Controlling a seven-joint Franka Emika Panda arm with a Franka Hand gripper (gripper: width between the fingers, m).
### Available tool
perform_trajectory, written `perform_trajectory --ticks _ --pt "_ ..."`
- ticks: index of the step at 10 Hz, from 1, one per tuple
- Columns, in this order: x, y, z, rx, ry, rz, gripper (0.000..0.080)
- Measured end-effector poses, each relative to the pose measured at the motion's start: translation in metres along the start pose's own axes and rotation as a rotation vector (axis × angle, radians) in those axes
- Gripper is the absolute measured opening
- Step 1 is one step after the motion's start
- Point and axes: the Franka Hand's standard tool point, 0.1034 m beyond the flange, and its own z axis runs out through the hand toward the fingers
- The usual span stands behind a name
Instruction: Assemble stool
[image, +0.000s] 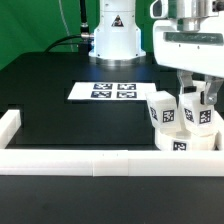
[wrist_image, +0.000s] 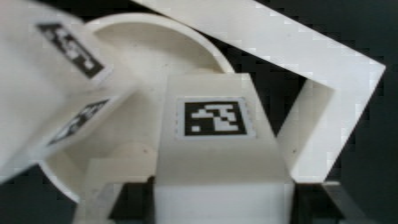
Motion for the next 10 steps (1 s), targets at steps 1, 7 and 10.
perform_trajectory --ticks 1,7,10 --pt "0.0 0.0 0.0 0.001 -0.002 0.066 0.0335" --pt "-0.014 -0.006 0.003 0.088 -0.049 0.67 0.0335" --pt "-0.013 -0.009 0.004 0.126 -0.066 0.862 0.0335"
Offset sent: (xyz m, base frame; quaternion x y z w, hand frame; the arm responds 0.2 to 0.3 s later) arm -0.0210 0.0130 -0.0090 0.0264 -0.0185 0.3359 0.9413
